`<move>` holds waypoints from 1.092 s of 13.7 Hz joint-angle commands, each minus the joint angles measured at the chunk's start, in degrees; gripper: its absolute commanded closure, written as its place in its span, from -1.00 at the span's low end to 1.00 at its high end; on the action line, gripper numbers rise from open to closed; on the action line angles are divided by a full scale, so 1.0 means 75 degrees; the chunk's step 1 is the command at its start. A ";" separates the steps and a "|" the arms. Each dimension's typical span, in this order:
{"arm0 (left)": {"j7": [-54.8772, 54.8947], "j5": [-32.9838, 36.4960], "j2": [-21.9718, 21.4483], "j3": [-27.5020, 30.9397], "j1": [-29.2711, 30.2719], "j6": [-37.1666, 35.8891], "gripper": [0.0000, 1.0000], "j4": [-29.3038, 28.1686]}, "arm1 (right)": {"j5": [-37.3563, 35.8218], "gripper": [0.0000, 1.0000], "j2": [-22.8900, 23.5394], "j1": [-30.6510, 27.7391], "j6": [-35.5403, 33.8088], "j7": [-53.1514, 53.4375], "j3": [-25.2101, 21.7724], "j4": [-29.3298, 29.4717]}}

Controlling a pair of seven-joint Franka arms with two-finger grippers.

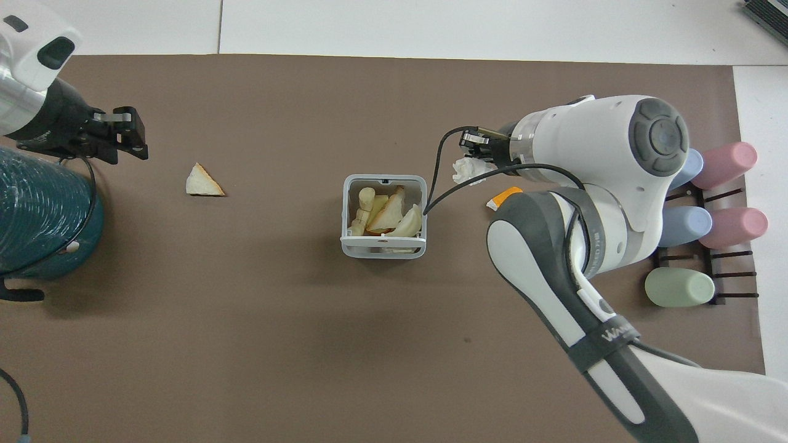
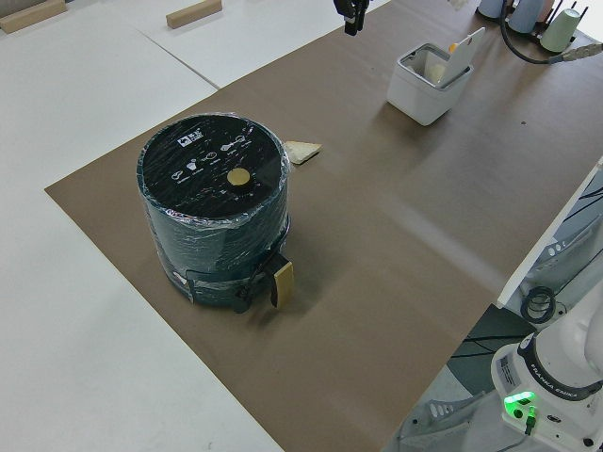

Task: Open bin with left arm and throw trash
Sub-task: 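Drop the paper into the bin while the left gripper grasps the cheese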

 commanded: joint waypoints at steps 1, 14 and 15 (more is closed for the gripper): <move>0.0127 -0.0060 -0.0508 -0.0032 0.0145 0.1226 -0.11 -0.1503 | 0.0382 1.00 0.0129 0.0404 0.0388 0.0452 0.0017 -0.0049; 0.0256 0.0022 0.0147 -0.0020 0.0344 0.5811 -0.83 -0.4507 | 0.0805 0.09 0.0294 0.1086 0.0518 0.1204 0.0040 -0.0565; 0.0245 0.0231 0.0310 -0.0020 0.0344 0.5860 -0.83 -0.4519 | 0.0816 -0.33 0.0305 0.1086 0.0530 0.1204 0.0040 -0.0565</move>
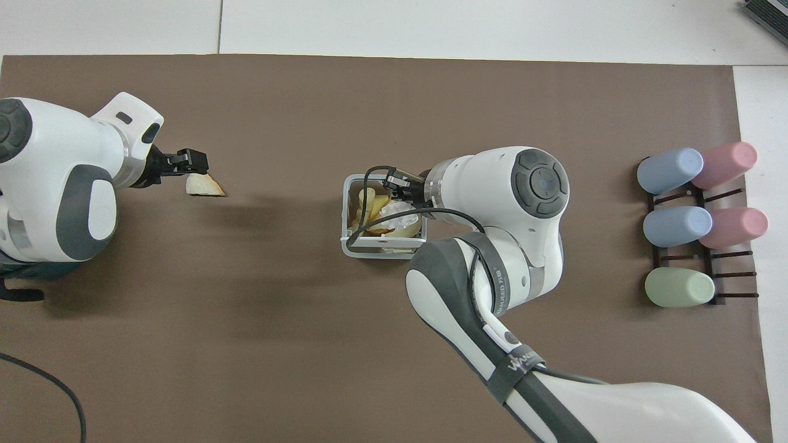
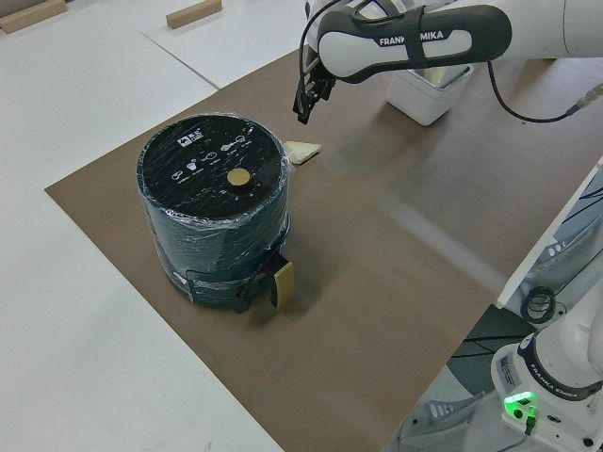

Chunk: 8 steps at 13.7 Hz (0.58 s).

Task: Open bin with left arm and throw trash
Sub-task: 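Drop the paper into the bin while the left gripper grasps the cheese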

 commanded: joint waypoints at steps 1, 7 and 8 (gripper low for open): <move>0.0087 0.0443 0.0378 -0.0041 0.0074 0.0499 -0.83 -0.0181 | 0.0174 -0.60 -0.0049 -0.0007 0.0182 0.0111 0.0025 -0.0128; 0.0052 0.0493 0.0906 -0.0041 0.0085 0.1541 -0.77 -0.0450 | 0.0058 -1.00 -0.0212 -0.0357 0.0077 0.0018 -0.0045 0.0188; 0.0052 0.0493 0.0953 -0.0041 0.0085 0.1776 -0.75 -0.0532 | 0.0034 -1.00 -0.0248 -0.0556 0.0088 -0.0064 -0.0057 0.0200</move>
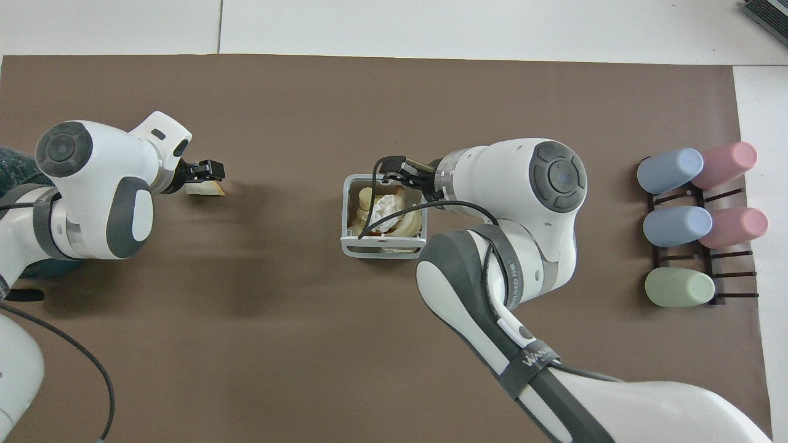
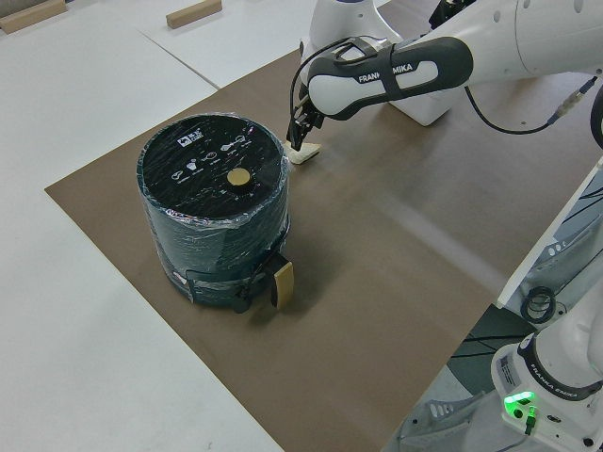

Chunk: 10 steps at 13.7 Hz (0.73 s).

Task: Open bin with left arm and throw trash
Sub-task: 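Drop the paper into the bin while the left gripper grasps the cheese, then reach the right gripper to the orange piece while the left gripper holds cheese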

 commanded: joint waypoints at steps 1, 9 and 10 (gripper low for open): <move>0.0025 0.0172 0.0050 -0.0041 0.0085 0.0594 -0.72 -0.0350 | -0.0002 -1.00 -0.0181 -0.0524 0.0026 -0.0193 0.0013 0.0044; 0.0036 0.0172 0.0051 -0.0041 0.0074 0.0419 0.78 -0.0340 | -0.1983 -1.00 -0.0709 -0.1873 -0.1506 -0.0757 0.0002 -0.0002; 0.0036 0.0172 0.0051 -0.0041 0.0062 0.0326 1.00 -0.0246 | -0.1995 -1.00 -0.0686 -0.2106 -0.1857 -0.0687 0.0002 -0.0002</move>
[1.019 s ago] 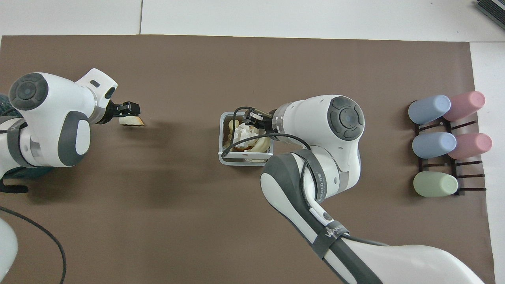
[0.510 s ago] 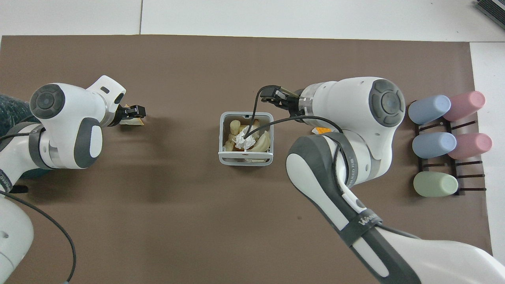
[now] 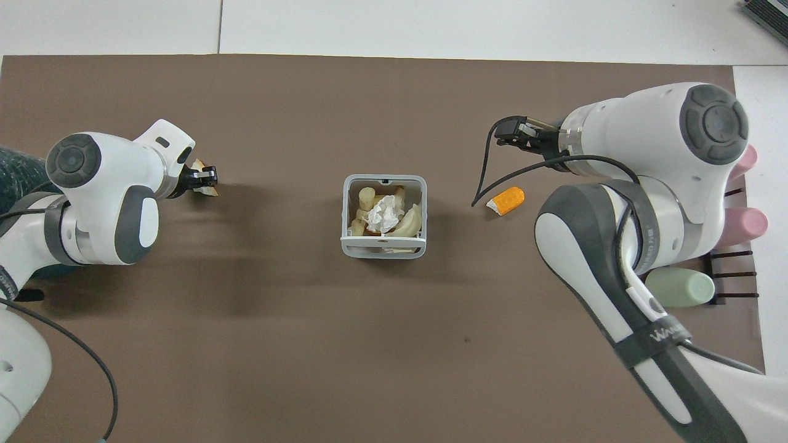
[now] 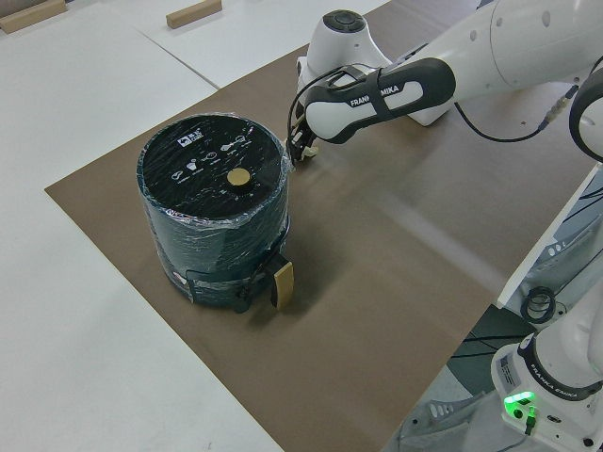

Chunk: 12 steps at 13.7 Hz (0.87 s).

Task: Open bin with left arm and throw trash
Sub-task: 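Reach the right gripper to the orange piece while the left gripper holds cheese, then carry the cheese with the left gripper while the right gripper grasps orange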

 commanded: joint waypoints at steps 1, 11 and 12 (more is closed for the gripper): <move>0.0035 0.0112 -0.0027 -0.0048 0.0024 -0.0224 1.00 0.0065 | -0.0231 -1.00 0.0015 -0.0541 -0.0519 0.0249 0.0078 -0.0156; -0.1986 0.0065 0.0044 -0.0130 -0.1391 -0.4394 1.00 0.3275 | -0.0103 -1.00 0.1480 -0.0356 -0.0404 0.2817 0.0136 -0.0180; -0.2526 0.0042 0.0032 -0.0142 -0.1685 -0.4536 1.00 0.3405 | -0.0103 -1.00 0.1562 -0.0297 -0.0392 0.2981 0.0136 -0.0180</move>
